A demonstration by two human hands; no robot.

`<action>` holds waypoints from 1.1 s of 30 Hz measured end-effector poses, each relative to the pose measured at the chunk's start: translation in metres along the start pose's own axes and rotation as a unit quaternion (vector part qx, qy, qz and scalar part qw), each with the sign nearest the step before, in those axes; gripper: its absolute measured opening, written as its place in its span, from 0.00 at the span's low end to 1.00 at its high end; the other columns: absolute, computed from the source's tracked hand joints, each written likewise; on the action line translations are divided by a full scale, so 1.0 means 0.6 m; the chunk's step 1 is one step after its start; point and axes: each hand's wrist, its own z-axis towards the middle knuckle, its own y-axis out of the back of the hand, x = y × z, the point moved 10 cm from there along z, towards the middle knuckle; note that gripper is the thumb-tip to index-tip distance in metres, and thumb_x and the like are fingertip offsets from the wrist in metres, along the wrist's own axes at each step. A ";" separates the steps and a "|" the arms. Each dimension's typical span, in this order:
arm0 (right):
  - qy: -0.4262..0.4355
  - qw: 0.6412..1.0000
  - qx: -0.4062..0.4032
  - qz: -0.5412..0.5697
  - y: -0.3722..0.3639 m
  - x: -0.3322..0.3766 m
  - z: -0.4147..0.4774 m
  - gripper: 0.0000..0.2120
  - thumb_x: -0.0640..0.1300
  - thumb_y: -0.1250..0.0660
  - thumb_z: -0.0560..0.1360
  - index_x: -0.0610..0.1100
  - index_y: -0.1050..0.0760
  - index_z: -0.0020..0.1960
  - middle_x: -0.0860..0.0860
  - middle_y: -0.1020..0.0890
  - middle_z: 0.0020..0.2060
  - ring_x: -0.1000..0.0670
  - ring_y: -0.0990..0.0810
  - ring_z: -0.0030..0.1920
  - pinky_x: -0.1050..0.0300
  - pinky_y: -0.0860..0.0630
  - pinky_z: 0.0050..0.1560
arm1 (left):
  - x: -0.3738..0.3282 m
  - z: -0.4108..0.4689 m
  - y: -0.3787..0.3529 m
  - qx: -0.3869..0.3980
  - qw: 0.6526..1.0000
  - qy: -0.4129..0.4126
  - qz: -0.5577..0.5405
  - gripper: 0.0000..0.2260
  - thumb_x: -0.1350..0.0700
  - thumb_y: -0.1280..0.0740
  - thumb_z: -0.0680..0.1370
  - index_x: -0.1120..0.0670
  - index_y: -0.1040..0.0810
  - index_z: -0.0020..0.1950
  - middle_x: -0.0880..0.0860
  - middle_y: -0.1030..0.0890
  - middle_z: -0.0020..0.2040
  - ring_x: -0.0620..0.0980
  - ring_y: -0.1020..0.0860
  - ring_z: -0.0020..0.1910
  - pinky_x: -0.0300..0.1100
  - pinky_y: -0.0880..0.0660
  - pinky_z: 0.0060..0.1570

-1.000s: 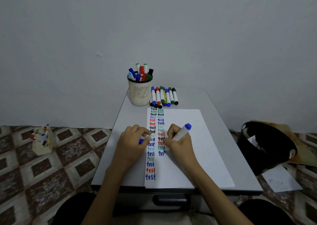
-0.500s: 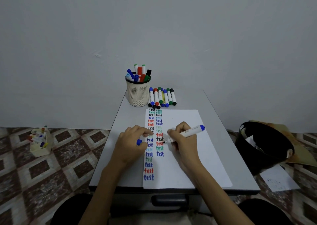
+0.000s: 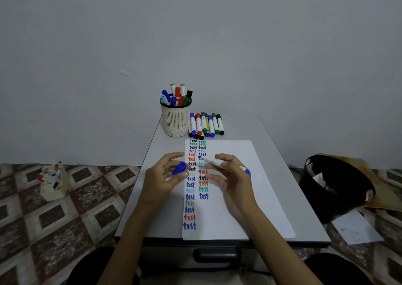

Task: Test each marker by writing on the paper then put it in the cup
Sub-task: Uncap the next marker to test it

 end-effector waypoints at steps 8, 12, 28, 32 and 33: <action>0.034 0.999 0.009 -0.024 -0.003 0.013 0.000 0.05 0.34 0.37 0.65 0.36 0.30 0.40 0.42 0.22 0.29 0.47 0.22 0.28 0.59 0.26 0.28 | 0.005 -0.002 -0.004 0.010 1.000 0.015 -0.006 0.11 0.53 0.29 0.67 0.52 0.23 0.48 0.45 0.18 0.46 0.47 0.19 0.48 0.44 0.21 0.47; 0.027 0.998 0.015 -0.046 -0.003 0.006 0.003 0.05 0.35 0.36 0.65 0.36 0.30 0.41 0.41 0.22 0.29 0.47 0.23 0.27 0.58 0.26 0.28 | 0.000 -0.003 -0.007 0.021 1.000 0.011 -0.015 0.09 0.59 0.27 0.70 0.54 0.22 0.49 0.49 0.17 0.45 0.49 0.19 0.49 0.47 0.20 0.47; 0.045 0.982 0.010 -0.181 0.011 -0.010 0.005 0.11 0.37 0.24 0.66 0.34 0.18 0.46 0.40 0.16 0.43 0.37 0.17 0.44 0.47 0.20 0.39 | 0.007 -0.002 0.010 -0.013 0.997 0.037 -0.067 0.07 0.65 0.30 0.71 0.59 0.21 0.48 0.52 0.17 0.34 0.49 0.20 0.34 0.39 0.21 0.40; 0.102 0.940 0.041 -0.323 -0.004 -0.012 0.006 0.07 0.39 0.27 0.71 0.48 0.16 0.47 0.50 0.15 0.43 0.49 0.16 0.46 0.45 0.19 0.48 | 0.007 -0.005 0.017 -0.024 0.995 0.039 -0.084 0.07 0.67 0.30 0.70 0.60 0.20 0.46 0.51 0.17 0.33 0.47 0.20 0.33 0.35 0.23 0.38; 0.105 0.929 0.051 -0.352 -0.009 -0.015 0.004 0.07 0.42 0.28 0.72 0.53 0.16 0.47 0.52 0.15 0.45 0.49 0.17 0.47 0.45 0.19 0.49 | 0.006 -0.005 0.016 -0.023 0.996 0.038 -0.082 0.07 0.68 0.30 0.70 0.59 0.20 0.46 0.51 0.17 0.33 0.47 0.20 0.33 0.34 0.23 0.38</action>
